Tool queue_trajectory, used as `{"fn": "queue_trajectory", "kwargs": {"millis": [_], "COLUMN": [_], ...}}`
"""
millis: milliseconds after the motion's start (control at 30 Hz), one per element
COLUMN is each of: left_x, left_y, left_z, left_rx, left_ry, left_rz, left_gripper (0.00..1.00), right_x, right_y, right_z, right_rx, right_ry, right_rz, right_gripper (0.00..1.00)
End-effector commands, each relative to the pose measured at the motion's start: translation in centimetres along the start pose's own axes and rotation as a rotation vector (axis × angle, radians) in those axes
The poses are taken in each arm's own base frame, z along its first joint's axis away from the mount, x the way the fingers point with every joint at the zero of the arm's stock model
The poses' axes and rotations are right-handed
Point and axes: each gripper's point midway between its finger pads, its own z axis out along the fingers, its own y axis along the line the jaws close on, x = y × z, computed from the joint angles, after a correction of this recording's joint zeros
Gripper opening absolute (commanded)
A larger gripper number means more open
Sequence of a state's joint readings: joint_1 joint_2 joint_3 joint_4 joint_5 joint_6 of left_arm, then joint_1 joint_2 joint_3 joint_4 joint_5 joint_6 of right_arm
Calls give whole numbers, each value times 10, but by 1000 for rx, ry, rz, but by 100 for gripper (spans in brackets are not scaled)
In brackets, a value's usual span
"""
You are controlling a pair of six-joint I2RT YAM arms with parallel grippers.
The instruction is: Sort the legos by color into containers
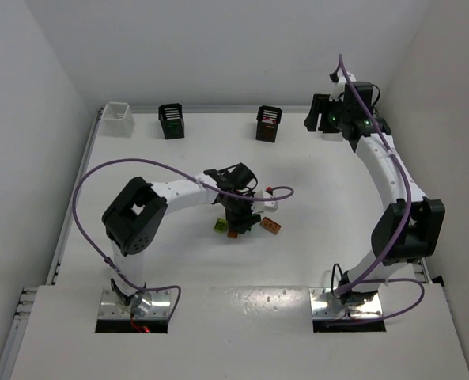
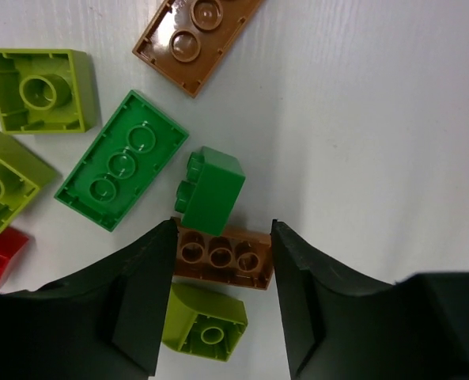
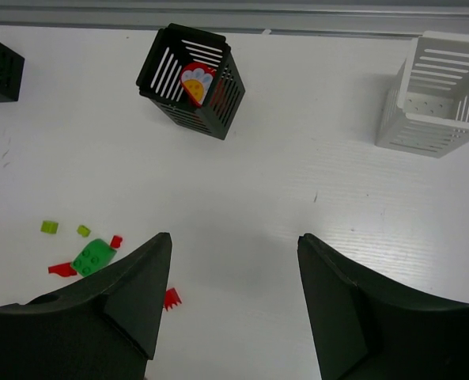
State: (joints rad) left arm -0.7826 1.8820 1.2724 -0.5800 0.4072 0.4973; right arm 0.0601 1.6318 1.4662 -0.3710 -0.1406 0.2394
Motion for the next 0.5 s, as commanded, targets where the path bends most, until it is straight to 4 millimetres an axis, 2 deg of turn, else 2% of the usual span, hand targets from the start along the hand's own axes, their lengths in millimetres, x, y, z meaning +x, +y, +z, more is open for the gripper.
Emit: {"fn": "queue_trajectory", "kwargs": {"millis": [0,67,100,300,433,467], "left_x": [-18,-20,-15,-24,-18,-17], "left_y": [6,7,8,11,5,4], "left_z": [2,6,11,14,18,17], "left_rx": [-44,-60,-63,-89,-75,-75], "left_ry": [-44,-41,-29,-61,-46,-46], "left_rz": [77,91,77,81,92,92], "left_gripper": [56,50,48,36,29,25], "right_x": [-14,-14,-14,-17,-14,-14], "right_y": [6,3,3,5,0,0], "right_z": [-7,-8,-8,-7,-5,-5], "right_rx": [-32,-33,-33,-44,-35,-35], "right_ry": [-41,-42,-42,-49,-42,-42], "right_rz": [16,20,20,27,34,34], "right_gripper": [65,65,65,65,64,64]}}
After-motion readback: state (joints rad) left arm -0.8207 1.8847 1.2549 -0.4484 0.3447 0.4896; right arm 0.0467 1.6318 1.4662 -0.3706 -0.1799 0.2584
